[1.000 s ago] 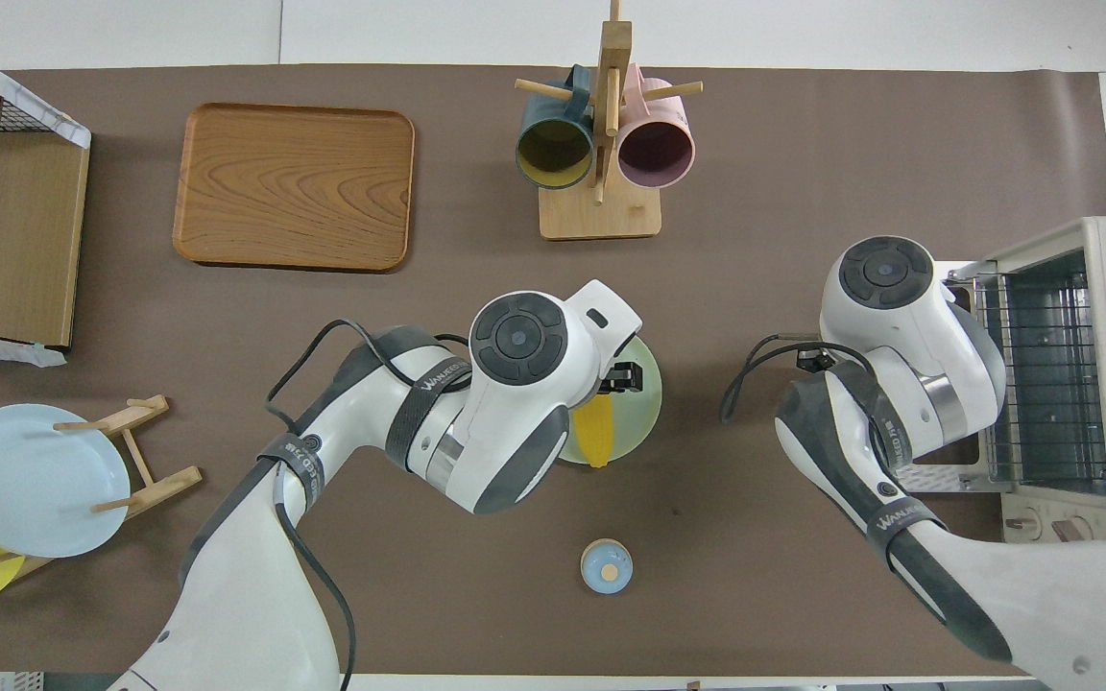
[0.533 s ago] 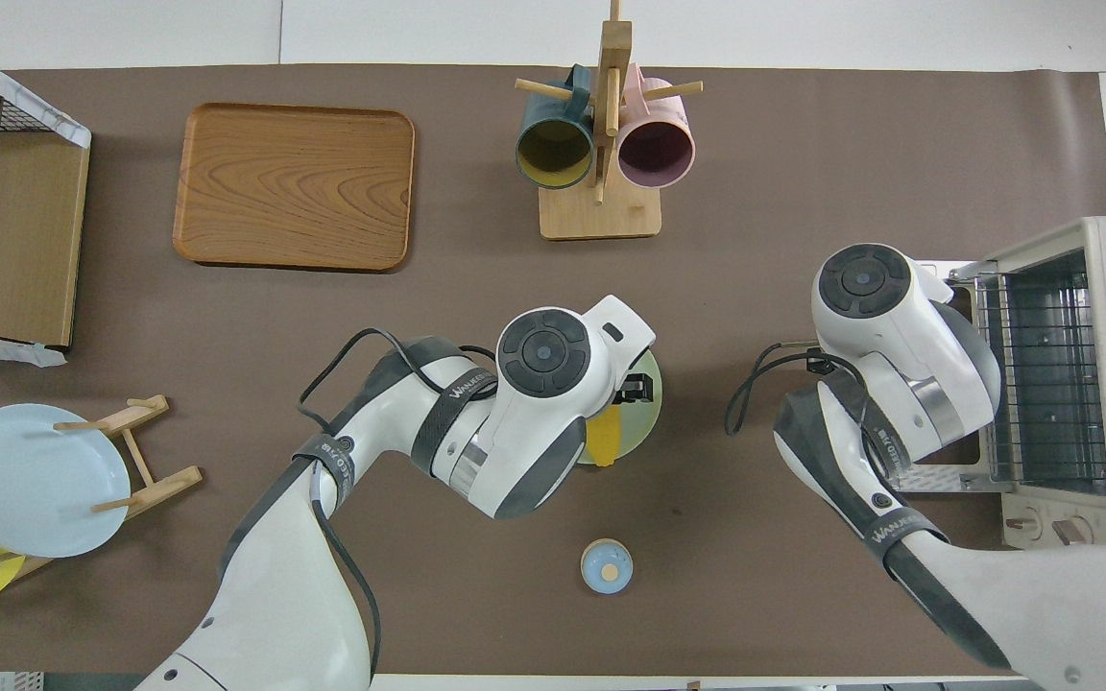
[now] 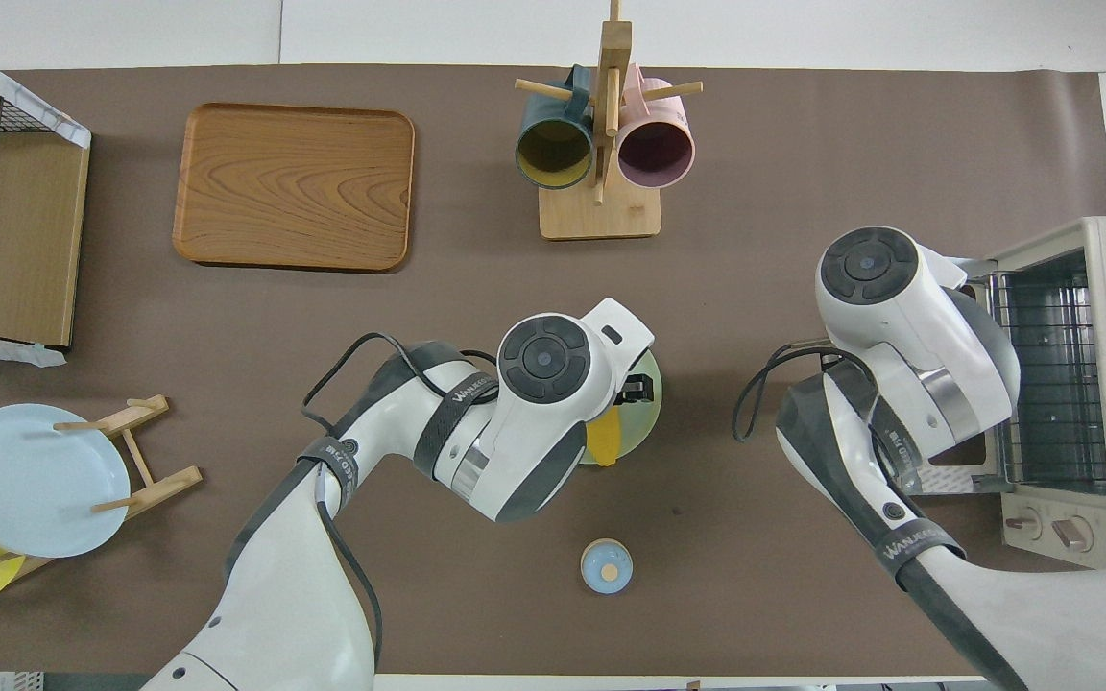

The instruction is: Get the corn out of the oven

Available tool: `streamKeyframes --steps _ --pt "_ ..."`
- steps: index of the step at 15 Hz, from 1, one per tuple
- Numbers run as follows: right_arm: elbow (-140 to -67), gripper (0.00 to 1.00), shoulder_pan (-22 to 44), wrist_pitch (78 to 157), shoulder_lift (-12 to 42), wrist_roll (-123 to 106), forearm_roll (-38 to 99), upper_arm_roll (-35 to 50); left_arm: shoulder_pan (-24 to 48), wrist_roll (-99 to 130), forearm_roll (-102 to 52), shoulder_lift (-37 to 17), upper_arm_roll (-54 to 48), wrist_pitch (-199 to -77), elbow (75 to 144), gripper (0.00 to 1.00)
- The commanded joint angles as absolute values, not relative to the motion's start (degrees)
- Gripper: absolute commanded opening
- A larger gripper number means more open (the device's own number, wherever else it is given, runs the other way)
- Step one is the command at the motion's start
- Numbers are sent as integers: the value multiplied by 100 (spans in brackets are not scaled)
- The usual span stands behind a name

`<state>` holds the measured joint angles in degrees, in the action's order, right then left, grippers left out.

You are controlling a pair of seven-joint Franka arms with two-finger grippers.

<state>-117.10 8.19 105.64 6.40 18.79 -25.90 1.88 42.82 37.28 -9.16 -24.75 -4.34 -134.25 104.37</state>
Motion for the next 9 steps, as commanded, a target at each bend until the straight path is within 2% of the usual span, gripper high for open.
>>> streamKeyframes --steps 1,3,5,6,9 --pt "-11751 0 291 10302 238 1092 -2734 132 4412 3823 -905 -2452 -246 -13588 10529 83" --pt "-11734 0 115 10301 150 731 -2506 123 4395 3832 -905 -2452 -229 -13597 10521 41" --pt "-11707 0 -61 10292 123 546 -2461 123 4351 3841 -905 -2452 -229 -13536 10468 9" --pt "-11655 0 -201 10292 97 371 -2452 123 4324 3850 -914 -2452 -229 -13509 10450 0" --pt "-11567 1 -509 10292 97 -60 -2242 123 4150 3841 -923 -2251 -167 -13150 10345 0"
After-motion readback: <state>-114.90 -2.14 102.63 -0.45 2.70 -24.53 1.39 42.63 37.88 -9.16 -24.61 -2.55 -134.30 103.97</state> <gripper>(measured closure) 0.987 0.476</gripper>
